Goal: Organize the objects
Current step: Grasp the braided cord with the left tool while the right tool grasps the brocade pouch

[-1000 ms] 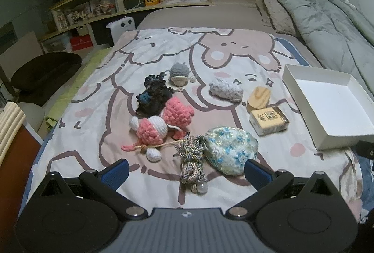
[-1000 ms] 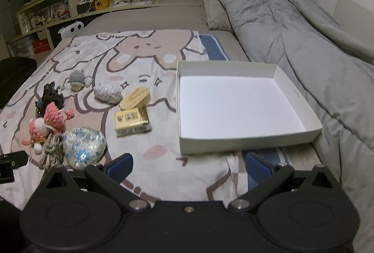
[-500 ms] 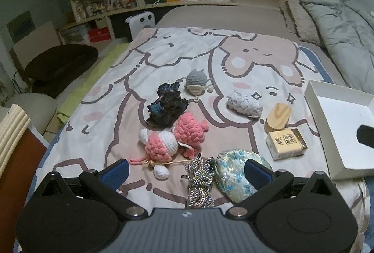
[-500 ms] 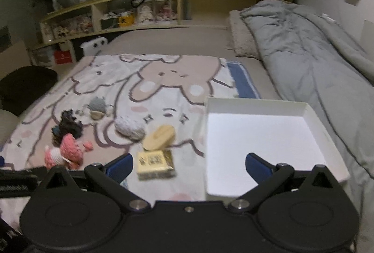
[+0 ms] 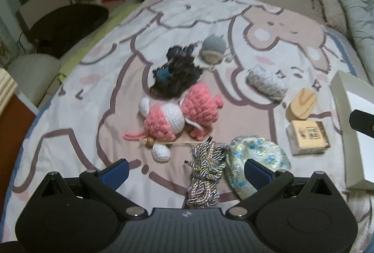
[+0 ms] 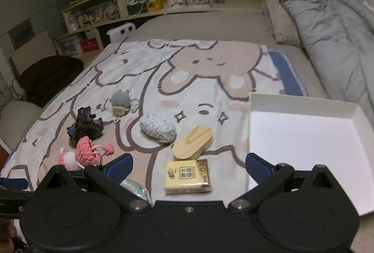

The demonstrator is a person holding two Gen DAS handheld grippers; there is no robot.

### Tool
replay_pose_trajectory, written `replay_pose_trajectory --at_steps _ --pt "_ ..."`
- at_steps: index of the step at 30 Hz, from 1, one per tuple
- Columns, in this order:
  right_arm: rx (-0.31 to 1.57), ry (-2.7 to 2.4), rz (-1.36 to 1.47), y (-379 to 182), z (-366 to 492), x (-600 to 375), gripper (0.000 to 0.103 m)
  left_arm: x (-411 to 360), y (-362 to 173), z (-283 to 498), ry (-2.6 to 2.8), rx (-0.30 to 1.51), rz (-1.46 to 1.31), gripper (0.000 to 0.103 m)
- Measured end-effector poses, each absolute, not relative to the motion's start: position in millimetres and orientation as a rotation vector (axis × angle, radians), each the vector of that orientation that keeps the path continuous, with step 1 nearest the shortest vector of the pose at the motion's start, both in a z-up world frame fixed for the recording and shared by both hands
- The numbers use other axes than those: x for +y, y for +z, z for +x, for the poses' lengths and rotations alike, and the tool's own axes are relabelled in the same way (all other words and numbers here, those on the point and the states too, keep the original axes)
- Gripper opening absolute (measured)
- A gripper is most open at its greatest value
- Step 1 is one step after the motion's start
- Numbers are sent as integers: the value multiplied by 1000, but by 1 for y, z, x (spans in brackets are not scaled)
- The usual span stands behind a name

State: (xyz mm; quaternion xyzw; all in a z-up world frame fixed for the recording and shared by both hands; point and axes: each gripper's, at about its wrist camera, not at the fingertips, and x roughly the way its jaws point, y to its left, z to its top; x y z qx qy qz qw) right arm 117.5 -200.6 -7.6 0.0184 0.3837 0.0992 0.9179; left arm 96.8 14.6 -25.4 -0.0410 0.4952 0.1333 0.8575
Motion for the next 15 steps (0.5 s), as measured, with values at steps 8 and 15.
replay_pose_trajectory --at_steps 8,15 --pt "809 282 13 -40 136 -197 103 19 -55 108 302 1132 -91 103" --pt "830 433 -38 -60 132 -190 103 22 -75 116 322 1198 -78 103"
